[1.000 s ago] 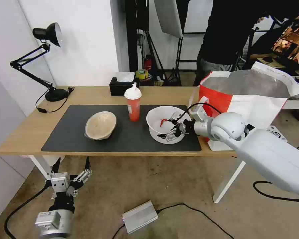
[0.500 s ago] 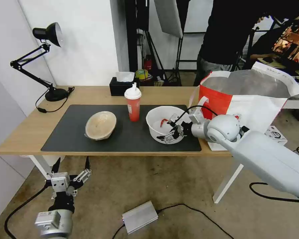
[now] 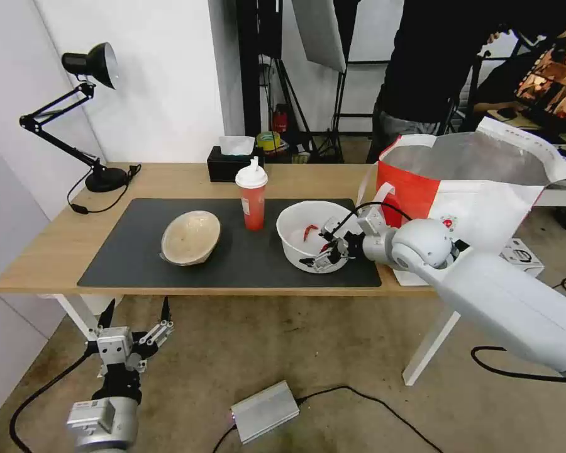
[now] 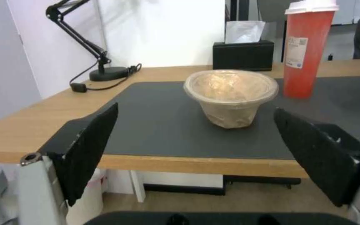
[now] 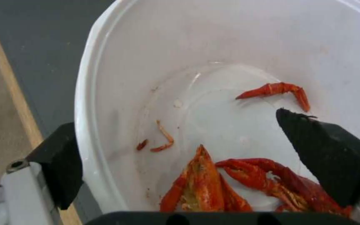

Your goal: Pick up the trash from the table and place it into the takeout bag.

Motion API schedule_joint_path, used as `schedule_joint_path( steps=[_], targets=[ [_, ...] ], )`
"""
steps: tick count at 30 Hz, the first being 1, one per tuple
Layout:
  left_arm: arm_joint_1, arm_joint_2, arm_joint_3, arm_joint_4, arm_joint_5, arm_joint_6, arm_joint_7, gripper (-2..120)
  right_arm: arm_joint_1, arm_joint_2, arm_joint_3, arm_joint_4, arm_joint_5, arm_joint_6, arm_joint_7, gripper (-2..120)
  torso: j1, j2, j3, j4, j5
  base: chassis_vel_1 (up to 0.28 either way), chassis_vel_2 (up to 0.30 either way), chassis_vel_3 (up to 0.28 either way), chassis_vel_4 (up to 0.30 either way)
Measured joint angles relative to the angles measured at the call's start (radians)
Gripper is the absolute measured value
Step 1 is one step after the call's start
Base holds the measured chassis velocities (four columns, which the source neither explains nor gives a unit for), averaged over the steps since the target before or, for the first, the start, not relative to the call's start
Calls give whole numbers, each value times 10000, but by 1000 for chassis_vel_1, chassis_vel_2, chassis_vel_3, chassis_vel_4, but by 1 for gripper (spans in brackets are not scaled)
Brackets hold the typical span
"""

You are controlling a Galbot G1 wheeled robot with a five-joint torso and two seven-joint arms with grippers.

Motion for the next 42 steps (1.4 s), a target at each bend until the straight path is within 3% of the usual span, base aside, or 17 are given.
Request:
schedule_joint_path(
  steps=[16, 26, 35, 42],
  targets=[
    [-25, -8, 22, 17, 4, -14, 0, 100, 206, 198, -237, 200, 81, -164, 216, 97, 0, -1, 2, 1, 1, 0, 0, 0, 0],
    [0, -6, -31, -57, -29, -22, 1, 100, 147, 490, -274, -23, 127, -198, 375, 69, 0, 0, 0, 0, 1, 0, 0, 0, 0],
    [-15, -21, -13, -56, -40, -27, 1, 100, 114, 610, -272, -211, 287, -220, 494, 67, -1, 0, 0, 0, 0, 0, 0, 0, 0],
    [-49, -27, 8, -28, -40, -27, 1, 100, 106, 669, -279, -227, 380, -258, 570, 52, 0, 0, 0, 1, 1, 0, 0, 0, 0]
  ],
)
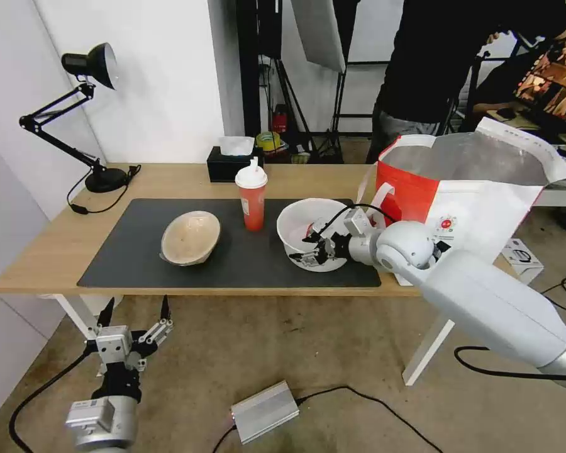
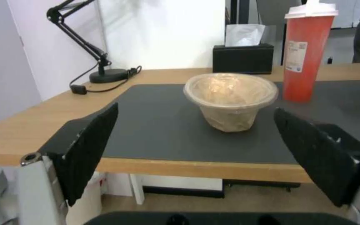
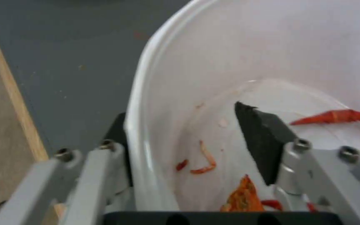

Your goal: Pick up the trash from the table and place it into the takeout bag.

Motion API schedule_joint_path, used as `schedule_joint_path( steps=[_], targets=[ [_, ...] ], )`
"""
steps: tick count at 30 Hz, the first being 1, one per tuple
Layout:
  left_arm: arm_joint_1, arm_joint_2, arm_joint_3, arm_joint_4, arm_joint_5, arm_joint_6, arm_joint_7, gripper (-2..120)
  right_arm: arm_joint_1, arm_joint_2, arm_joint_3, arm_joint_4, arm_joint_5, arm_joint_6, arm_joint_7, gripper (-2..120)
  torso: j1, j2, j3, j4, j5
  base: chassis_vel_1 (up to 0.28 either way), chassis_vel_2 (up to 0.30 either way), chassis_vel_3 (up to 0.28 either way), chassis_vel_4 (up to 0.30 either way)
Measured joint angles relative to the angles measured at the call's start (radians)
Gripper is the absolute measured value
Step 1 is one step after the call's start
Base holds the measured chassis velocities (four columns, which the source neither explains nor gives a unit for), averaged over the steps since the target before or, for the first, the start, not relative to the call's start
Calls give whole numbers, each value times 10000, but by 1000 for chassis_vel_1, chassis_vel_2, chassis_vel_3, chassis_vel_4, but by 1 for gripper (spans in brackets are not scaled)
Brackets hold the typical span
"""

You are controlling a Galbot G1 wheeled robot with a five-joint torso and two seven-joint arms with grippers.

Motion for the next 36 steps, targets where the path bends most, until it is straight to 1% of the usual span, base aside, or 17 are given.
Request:
schedule_joint_path(
  steps=[1, 4, 8, 9, 11, 16, 23, 26, 27, 30, 31, 36],
  targets=[
    [-5, 1, 1, 2, 0, -1, 0, 100, 0, 16, -2, -10, 58, -11, 23, 48, 0, 0, 0, 1, 1, 0, 0, 0, 0],
    [-12, 5, 1, 12, 0, -1, -1, 100, -1, 47, -6, -49, 96, -45, 71, 46, 0, -1, 1, 2, 1, 0, 0, 0, 0],
    [-20, 7, 5, 36, 0, -1, -2, 100, -13, 87, -19, -31, 157, -87, 134, 38, 1, -2, 3, -1, 1, 0, 0, 0, 0],
    [-20, 7, 5, 36, 0, -1, -2, 100, -13, 87, -19, -31, 157, -87, 134, 38, 1, -2, 3, -1, 1, 0, 0, 0, 0],
    [-26, 5, 14, 42, -1, -1, -2, 100, -16, 109, -29, 4, 191, -105, 168, 31, 1, -2, 2, 0, 0, 0, 0, 0, 0],
    [-41, 4, 22, 57, -1, -1, -2, 100, 10, 137, -53, 41, 258, -136, 227, 26, 1, -2, 2, 0, 0, 0, 0, 0, 0],
    [-50, 5, 21, 71, -2, -1, -3, 100, 83, 158, -68, 44, 394, -157, 285, 24, 1, -2, 1, 0, 0, 0, 0, 0, 0],
    [-51, 6, 15, 83, -2, -1, -5, 100, 134, 182, -78, 33, 475, -160, 312, 16, 1, -2, 1, 0, 0, 0, 0, 0, 0],
    [-51, 6, 15, 83, -2, -1, -5, 100, 134, 182, -78, 33, 475, -160, 312, 16, 1, -2, 1, 0, 0, 0, 0, 0, 0],
    [-51, 2, 14, 76, -3, -2, -6, 100, 163, 200, -94, 10, 542, -164, 348, 2, 1, -1, 0, -1, -1, 0, 0, 0, 0],
    [-49, 1, 14, 64, -3, -2, -6, 100, 164, 203, -100, 9, 560, -164, 355, 0, 0, -1, 0, -1, 0, 0, 0, 0, 0],
    [-39, 5, -4, 44, -2, -2, -6, 100, 148, 205, -116, 90, 653, -167, 425, 0, 1, -1, 0, -1, 0, 0, 0, 0, 0]
  ],
)
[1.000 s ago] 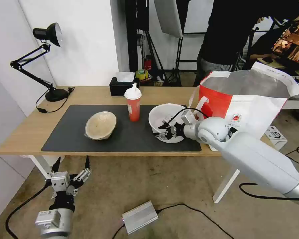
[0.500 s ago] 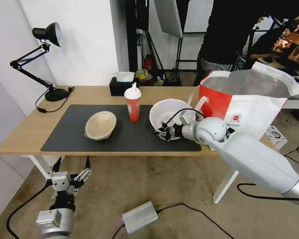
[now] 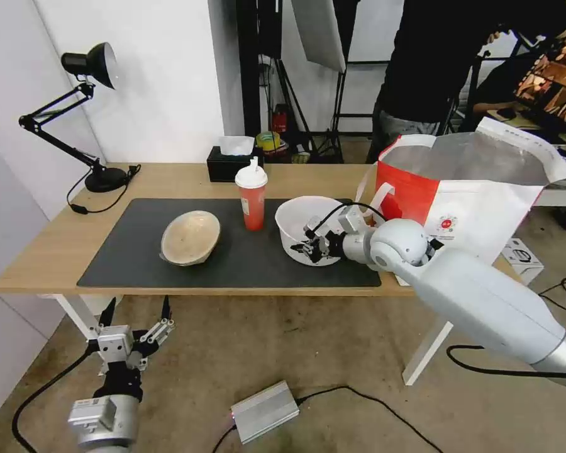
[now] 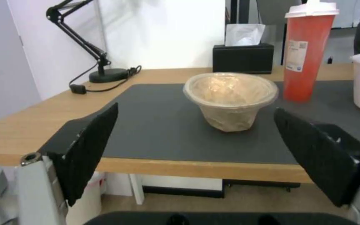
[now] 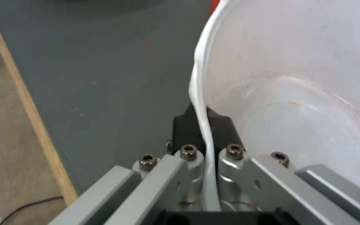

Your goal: Pick up the trash from the table and place it into the takeout bag.

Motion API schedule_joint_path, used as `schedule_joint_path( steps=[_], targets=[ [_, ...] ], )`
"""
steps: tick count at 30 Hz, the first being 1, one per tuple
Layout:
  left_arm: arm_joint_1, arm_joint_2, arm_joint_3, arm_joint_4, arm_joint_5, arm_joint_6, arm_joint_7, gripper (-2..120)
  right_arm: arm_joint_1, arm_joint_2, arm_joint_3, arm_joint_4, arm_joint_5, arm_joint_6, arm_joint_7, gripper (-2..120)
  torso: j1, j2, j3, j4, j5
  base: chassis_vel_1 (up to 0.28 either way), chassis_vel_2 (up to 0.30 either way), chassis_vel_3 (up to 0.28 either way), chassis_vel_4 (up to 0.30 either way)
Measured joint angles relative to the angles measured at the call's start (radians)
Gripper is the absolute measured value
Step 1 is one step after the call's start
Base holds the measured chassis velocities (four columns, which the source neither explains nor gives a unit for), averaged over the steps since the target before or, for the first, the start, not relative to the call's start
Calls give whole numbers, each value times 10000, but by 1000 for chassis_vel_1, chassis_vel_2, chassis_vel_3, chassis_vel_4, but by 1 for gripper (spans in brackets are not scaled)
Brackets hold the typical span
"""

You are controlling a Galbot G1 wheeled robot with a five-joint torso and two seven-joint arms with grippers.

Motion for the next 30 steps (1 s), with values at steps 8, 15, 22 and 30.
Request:
schedule_joint_path(
  steps=[8, 15, 22, 30],
  targets=[
    [30, -1, 5, -18, 6, 0, 0, 100, 29, -71, -48, 268, 202, -70, 146, 0, 0, 1, 0, 1, 0, 0, 0, 0, 0],
    [42, -5, 7, -81, 12, 0, -1, 100, 136, -215, -177, 580, 258, -110, 175, 0, 0, 0, 0, 0, 1, 0, 0, 0, 0],
    [60, -17, -4, -102, 13, 0, -2, 100, 330, -331, -264, 957, 255, -160, 165, 0, 0, 0, 0, 0, 1, 0, 0, 0, 0],
    [45, -45, 21, -105, 30, 0, -1, 100, 819, -729, -395, 1780, 236, -218, 110, 0, 0, 0, 0, 0, 0, 0, 0, 0, 0]
  ],
)
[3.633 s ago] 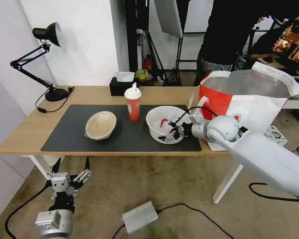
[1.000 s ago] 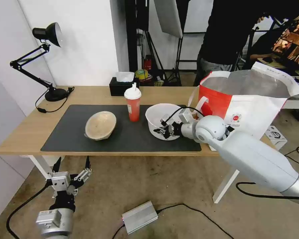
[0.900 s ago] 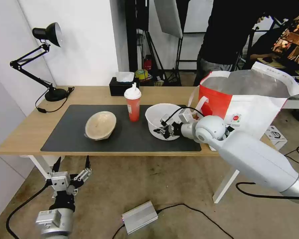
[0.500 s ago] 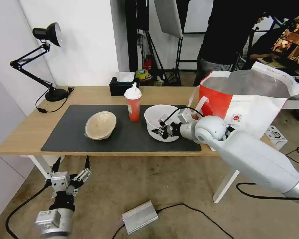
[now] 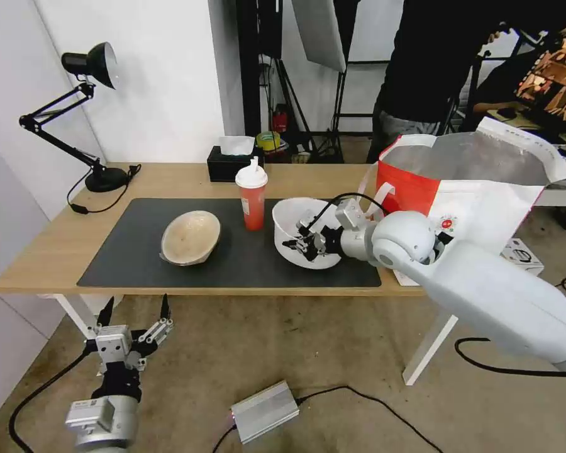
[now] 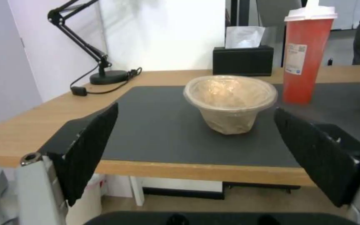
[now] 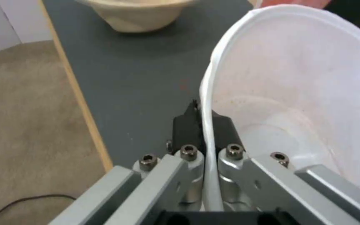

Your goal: Pick up the trash from the table and place it into the takeout bag.

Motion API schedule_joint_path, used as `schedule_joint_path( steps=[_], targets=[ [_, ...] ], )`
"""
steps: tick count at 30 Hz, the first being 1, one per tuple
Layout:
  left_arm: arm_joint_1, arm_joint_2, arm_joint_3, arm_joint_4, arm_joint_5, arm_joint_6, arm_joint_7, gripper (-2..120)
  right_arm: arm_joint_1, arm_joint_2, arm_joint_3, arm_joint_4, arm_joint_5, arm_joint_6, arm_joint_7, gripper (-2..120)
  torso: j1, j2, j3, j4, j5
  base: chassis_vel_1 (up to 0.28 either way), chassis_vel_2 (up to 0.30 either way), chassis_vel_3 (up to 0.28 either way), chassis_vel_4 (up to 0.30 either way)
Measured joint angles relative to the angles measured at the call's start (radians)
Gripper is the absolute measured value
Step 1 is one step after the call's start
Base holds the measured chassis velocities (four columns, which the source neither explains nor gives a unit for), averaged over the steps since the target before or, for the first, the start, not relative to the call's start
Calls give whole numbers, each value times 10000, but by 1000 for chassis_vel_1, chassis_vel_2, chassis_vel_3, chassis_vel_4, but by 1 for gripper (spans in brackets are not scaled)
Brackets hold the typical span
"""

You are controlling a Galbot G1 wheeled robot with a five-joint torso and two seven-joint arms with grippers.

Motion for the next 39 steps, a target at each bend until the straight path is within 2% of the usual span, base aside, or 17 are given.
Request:
schedule_joint_path(
  steps=[21, 39],
  targets=[
    [-34, -6, 51, 68, 30, 5, 0, 100, 643, -397, -381, 1324, -110, -54, -32, 0, 0, 0, 0, 0, 0, 0, 0, 0, 0],
    [-49, -6, 37, 71, 34, 6, 0, 100, 2796, -272, -1229, 1295, 429, -62, -242, 0, 0, 0, 0, 0, 0, 0, 0, 0, 0]
  ],
)
